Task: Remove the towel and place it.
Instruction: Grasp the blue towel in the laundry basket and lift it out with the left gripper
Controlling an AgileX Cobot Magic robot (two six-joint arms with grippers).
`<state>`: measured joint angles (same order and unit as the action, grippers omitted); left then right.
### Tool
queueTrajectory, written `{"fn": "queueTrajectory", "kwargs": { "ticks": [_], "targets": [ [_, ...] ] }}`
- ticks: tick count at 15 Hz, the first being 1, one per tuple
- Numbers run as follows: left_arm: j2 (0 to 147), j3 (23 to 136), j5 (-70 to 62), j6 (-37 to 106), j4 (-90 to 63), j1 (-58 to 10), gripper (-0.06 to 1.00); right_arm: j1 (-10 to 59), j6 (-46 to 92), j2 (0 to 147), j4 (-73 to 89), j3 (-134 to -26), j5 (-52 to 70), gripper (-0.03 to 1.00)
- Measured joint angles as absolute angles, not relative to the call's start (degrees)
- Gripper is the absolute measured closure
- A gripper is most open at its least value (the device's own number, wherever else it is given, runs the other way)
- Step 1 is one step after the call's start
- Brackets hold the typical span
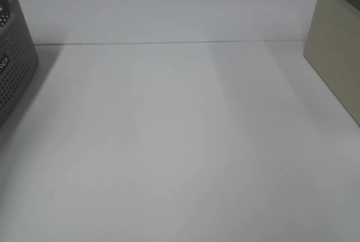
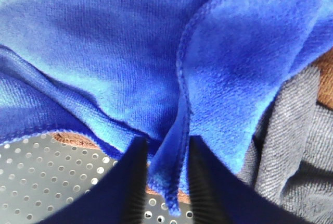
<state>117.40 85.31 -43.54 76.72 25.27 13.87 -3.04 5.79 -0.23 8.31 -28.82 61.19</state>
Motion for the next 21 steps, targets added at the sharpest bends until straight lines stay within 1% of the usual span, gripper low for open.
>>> {"fn": "queueTrajectory", "kwargs": {
  "ticks": [2,10,11,12,14,17,21],
  "targets": [
    [117.5,85.3,-43.5,74.9,25.3,13.9,0.74,-3.0,5.8,-0.2,8.3,-28.8,61.2,0.2],
    [120.0,85.3,-42.8,73.5,25.9,13.9,0.74,-3.0,5.8,-0.2,8.3,-28.8,61.2,0.2],
    [120.0,85.3,-41.8,73.5,26.8,13.9,0.78,-3.0,5.8,-0.2,8.3,-28.8,61.2,0.2],
    [120.0,85.3,-41.4,73.4,27.0,13.9,0.85,-3.0,5.8,-0.2,8.3,-28.8,61.2,0.2],
    [120.0,85.3,-41.3,72.3,27.3,13.9,0.94,-3.0,5.8,-0.2,8.3,-28.8,61.2,0.2],
    [118.5,85.3,-41.2,67.7,28.2,13.3,0.94,-3.0,5.8,-0.2,8.3,-28.8,61.2,0.2],
    [106.1,85.3,-40.5,65.7,26.7,12.1,0.94,-3.0,5.8,-0.2,8.3,-28.8,61.2,0.2]
  ]
}}
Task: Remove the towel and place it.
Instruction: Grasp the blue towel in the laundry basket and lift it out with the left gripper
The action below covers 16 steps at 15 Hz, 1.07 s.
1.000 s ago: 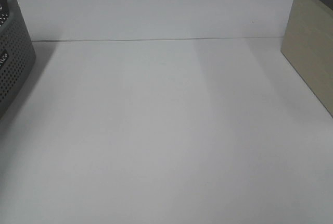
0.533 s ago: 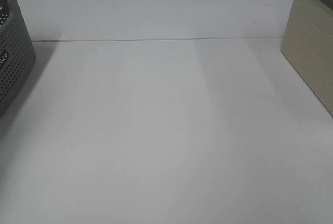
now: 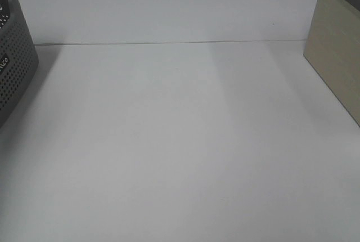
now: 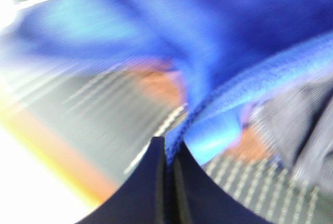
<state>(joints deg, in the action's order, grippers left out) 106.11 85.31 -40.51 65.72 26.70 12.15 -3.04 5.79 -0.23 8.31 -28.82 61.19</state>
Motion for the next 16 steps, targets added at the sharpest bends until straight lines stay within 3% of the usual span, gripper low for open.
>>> {"fn": "queueTrajectory", "kwargs": {
  "ticks": [4,12,15,16],
  "targets": [
    [90.0,85.3,-37.5,65.2,19.9,12.1,0.94,-3.0,5.8,-0.2,8.3,-28.8,61.2,0.2],
    [79.0,85.3,-30.6,65.1,11.6,11.7,0.94,-3.0,5.8,-0.2,8.3,-28.8,61.2,0.2],
    [76.0,85.3,-20.8,66.1,11.6,5.9,0.94,-3.0,5.8,-0.2,8.3,-28.8,61.2,0.2],
    [75.2,85.3,-18.5,67.9,11.6,0.3,0.94,-3.0,5.8,-0.2,8.3,-28.8,61.2,0.2]
  ]
}}
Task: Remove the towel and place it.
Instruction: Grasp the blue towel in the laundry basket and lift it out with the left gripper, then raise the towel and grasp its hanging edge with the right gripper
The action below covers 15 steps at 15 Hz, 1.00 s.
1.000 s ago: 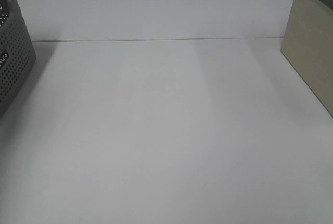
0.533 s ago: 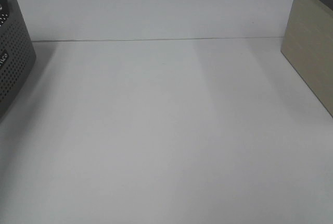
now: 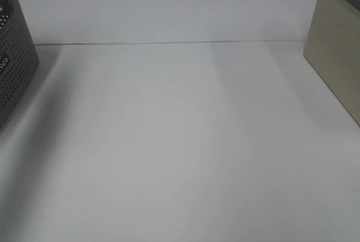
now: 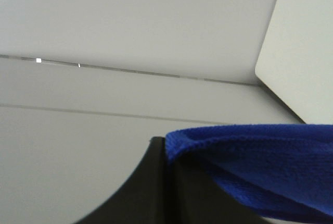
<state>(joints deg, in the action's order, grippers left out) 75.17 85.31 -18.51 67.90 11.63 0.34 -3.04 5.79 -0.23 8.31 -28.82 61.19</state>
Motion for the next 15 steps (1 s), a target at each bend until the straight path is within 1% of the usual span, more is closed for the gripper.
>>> {"fn": "queueTrajectory", "kwargs": {
  "ticks": [2,4,8,11,13,15],
  "targets": [
    [75.2,85.3,-19.6,70.0,11.6,-4.8,0.94,-3.0,5.8,-0.2,8.3,-28.8,61.2,0.2],
    [75.2,85.3,-21.7,71.8,11.6,-8.0,0.94,-3.0,5.8,-0.2,8.3,-28.8,61.2,0.2],
    [75.2,85.3,-33.4,76.9,11.6,-18.2,0.94,-3.0,5.8,-0.2,8.4,-28.8,61.2,0.2],
    [75.2,85.3,-37.2,78.5,11.7,-24.6,0.94,-3.0,6.2,0.1,11.6,-28.8,60.9,0.22],
    [75.2,85.3,-37.6,78.7,12.6,-28.2,0.94,-3.0,13.5,4.9,18.5,-29.2,60.2,0.25],
    [75.2,85.3,-36.5,78.7,13.2,-30.8,0.94,-3.0,20.6,10.8,24.8,-29.5,56.1,0.25]
  ]
}}
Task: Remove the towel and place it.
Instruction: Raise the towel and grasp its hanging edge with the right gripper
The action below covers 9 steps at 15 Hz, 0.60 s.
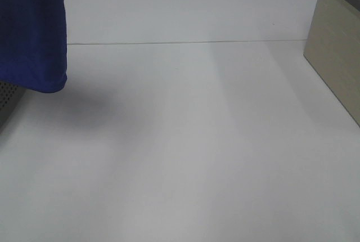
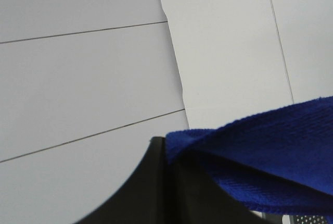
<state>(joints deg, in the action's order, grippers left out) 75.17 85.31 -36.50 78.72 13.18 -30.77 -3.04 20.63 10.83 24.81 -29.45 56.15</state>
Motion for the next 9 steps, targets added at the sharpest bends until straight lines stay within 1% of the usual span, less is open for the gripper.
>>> {"fn": "queueTrajectory", "kwargs": {
  "ticks": [3,4,6,9],
  "targets": [
    [75.2,85.3,-30.7,78.7,13.3,-34.0,0.94,-3.0,35.2,25.2,42.6,-29.5,45.4,0.26],
    [75.2,85.3,-27.4,78.7,13.3,-34.1,0.94,-3.0,43.4,31.8,52.7,-29.5,43.1,0.26],
    [75.2,85.3,-25.3,78.7,12.7,-34.6,0.94,-3.0,57.6,39.9,64.7,-29.5,42.4,0.26],
    [75.2,85.3,-23.8,78.7,11.7,-37.5,0.94,-3.0,85.0,52.7,85.7,-29.5,44.3,0.28]
  ]
}}
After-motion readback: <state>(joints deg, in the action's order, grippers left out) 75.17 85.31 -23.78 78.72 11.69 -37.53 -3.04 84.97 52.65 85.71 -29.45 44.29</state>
